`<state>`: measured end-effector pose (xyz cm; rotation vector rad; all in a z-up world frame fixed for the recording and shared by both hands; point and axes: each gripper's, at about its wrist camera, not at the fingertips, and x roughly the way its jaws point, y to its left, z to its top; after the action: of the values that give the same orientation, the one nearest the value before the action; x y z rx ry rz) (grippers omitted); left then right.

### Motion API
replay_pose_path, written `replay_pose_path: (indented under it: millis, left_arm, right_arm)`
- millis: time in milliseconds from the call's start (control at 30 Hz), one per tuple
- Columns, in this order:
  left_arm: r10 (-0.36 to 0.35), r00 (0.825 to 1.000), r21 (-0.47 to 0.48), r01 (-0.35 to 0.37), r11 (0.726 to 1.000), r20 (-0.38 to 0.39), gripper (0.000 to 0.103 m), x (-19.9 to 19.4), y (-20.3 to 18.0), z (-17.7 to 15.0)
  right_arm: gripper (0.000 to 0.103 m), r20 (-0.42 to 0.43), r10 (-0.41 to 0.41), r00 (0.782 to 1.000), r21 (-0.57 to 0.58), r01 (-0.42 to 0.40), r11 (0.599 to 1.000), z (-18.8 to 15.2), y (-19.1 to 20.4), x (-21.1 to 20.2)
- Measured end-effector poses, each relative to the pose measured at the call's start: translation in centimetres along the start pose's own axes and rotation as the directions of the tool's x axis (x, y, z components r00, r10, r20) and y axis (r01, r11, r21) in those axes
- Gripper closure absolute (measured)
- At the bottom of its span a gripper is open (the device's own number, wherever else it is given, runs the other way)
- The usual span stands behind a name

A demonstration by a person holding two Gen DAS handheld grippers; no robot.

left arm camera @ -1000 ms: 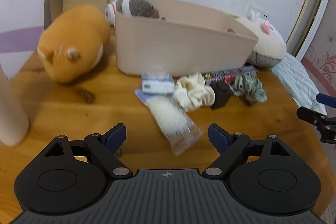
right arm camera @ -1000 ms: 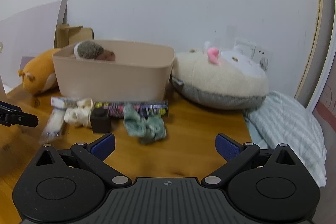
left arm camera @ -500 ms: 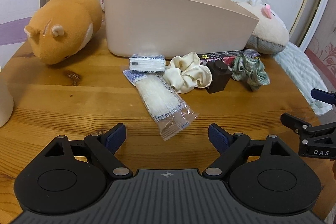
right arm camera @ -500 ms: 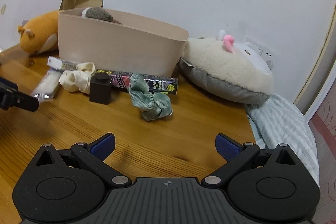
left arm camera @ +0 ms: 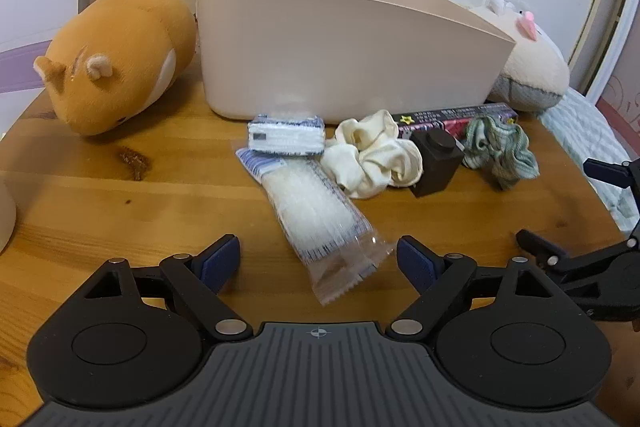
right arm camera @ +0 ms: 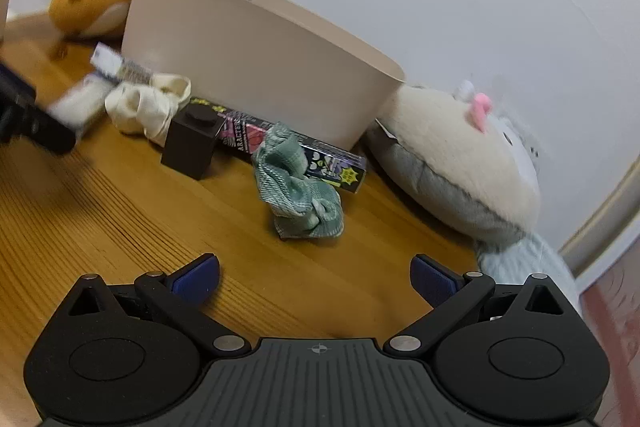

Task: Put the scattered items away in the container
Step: 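Grasp the clear plastic bag with left tool while right tool grasps the green cloth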

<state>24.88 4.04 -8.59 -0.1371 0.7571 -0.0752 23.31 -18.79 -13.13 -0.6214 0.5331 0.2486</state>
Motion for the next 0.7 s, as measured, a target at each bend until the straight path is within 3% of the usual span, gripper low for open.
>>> replay_pose_path:
  millis: [333, 700]
  left_arm:
    - [0.014, 1.000, 0.043, -0.015, 0.999, 0.026, 0.014, 1.3, -0.9, 0.5]
    - [-0.031, 0.998, -0.041, 0.033, 0.999, 0.051, 0.014, 1.9, -0.7, 1.3]
  right_arm:
    - [0.000, 0.020, 0.010, 1.000, 0.012, -0.011, 1.000, 1.1, -0.6, 2.5]
    - [0.000, 0.075, 0.043, 0.996, 0.044, -0.047, 0.998, 1.4, -1.1, 4.3]
